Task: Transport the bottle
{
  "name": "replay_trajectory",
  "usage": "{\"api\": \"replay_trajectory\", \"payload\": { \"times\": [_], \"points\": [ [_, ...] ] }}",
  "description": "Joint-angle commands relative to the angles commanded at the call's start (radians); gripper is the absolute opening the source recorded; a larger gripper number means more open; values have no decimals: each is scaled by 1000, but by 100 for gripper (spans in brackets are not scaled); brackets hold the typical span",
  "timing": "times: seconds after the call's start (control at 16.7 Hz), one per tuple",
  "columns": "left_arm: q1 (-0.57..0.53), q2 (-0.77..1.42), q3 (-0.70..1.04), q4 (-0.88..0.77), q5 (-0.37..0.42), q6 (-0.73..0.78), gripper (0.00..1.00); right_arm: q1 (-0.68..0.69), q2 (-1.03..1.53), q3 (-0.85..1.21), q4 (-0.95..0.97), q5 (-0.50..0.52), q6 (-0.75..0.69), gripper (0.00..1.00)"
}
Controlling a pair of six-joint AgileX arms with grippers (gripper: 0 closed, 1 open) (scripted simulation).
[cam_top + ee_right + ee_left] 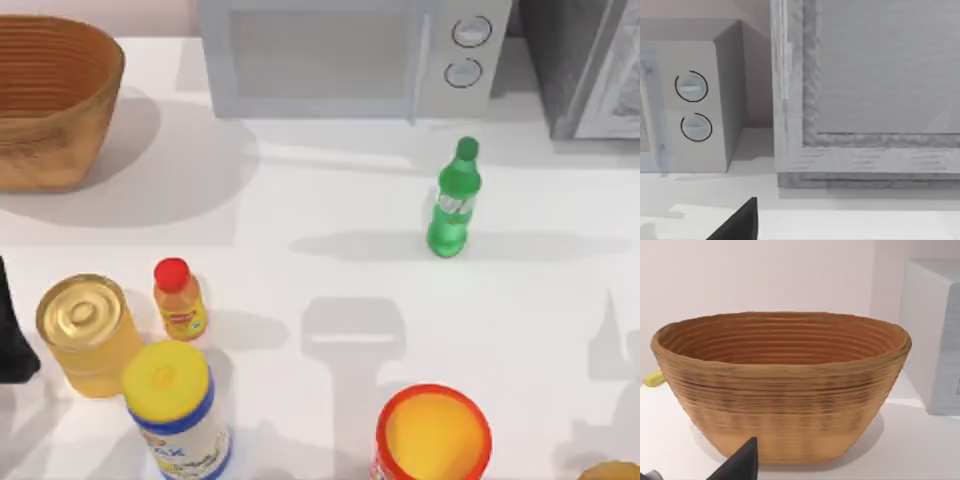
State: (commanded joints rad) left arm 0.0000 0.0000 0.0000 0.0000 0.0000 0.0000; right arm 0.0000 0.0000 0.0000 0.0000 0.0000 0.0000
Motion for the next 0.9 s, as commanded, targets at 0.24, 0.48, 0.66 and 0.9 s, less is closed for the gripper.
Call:
{"api": "replay_trajectory", "payload": {
  "times": [0.24,0.48,0.66,0.9],
  "points": [
    [-18,30,14,11,4,1,100,0,0,0,0,0,0,100],
    [-111,214,100,79,18,5,100,0,0,0,0,0,0,100],
    [-209,439,208,166,26,3,100,0,0,0,0,0,0,100],
    [-352,813,389,313,29,-2,100,0,0,0,0,0,0,100]
  ]
}}
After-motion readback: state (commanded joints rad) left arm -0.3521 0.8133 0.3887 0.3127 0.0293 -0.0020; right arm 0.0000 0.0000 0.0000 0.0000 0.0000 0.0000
